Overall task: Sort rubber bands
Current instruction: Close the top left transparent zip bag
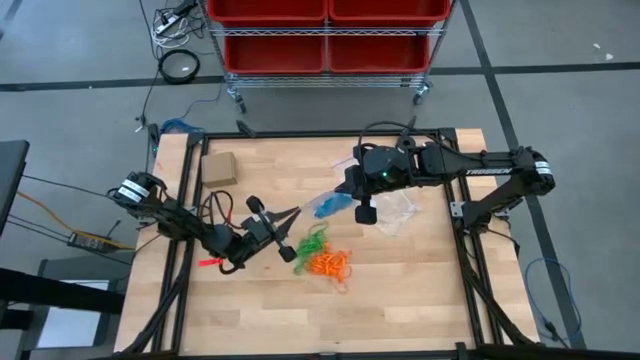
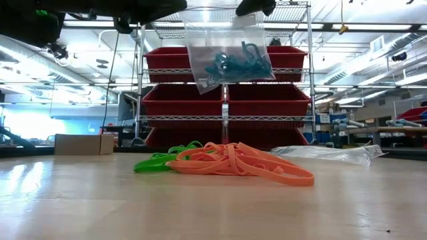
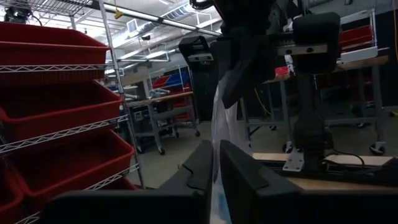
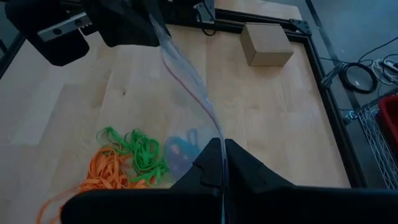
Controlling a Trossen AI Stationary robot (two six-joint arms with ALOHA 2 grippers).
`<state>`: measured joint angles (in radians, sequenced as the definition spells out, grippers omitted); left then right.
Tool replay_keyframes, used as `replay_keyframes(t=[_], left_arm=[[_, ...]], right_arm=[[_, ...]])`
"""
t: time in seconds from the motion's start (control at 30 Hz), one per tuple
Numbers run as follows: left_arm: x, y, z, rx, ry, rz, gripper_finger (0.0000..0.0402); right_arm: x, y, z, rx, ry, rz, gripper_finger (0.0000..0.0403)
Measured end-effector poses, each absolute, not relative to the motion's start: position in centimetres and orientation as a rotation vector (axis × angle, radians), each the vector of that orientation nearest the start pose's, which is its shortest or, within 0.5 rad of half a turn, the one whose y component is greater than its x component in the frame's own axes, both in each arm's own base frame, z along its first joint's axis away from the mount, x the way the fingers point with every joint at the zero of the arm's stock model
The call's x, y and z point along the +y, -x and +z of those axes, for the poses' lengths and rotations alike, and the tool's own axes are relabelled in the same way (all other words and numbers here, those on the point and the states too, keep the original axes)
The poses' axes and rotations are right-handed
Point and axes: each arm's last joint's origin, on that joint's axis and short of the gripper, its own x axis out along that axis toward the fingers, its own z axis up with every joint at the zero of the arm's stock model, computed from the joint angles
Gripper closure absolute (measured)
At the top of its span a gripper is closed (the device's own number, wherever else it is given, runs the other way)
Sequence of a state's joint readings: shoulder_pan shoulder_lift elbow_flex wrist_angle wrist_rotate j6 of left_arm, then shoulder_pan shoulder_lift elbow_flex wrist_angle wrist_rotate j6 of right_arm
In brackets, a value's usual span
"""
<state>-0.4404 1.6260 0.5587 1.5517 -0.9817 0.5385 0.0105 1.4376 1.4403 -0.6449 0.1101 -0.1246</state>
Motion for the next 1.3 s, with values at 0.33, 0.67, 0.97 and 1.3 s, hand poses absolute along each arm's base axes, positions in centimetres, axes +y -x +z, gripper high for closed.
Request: replay_keyframes(t=[0.33, 0.67, 0.97, 1.3], left_arm=[[-9.6, -26.1, 22.6, -0.205, -0.216, 0.608, 0.0398], [-9.1, -26.0, 26.5, 0.027, -0.329, 0.466, 0.04], [-8.9, -25.9, 30.5, 0.18, -0.446, 0.416, 0.0401], [-8.4, -25.7, 32.4, 0.369, -0.476, 0.289, 0.0401]], right_arm=[[0.1, -30.6, 36.7, 0.659, 0.146, -0.018, 0.0403], [0.5, -30.6, 36.6, 0.666, 0.105, 0.078, 0.0403], [1.1, -30.3, 36.2, 0.714, 0.171, 0.041, 0.0403], [1.2, -30.2, 36.2, 0.716, 0.14, 0.092, 0.0403]])
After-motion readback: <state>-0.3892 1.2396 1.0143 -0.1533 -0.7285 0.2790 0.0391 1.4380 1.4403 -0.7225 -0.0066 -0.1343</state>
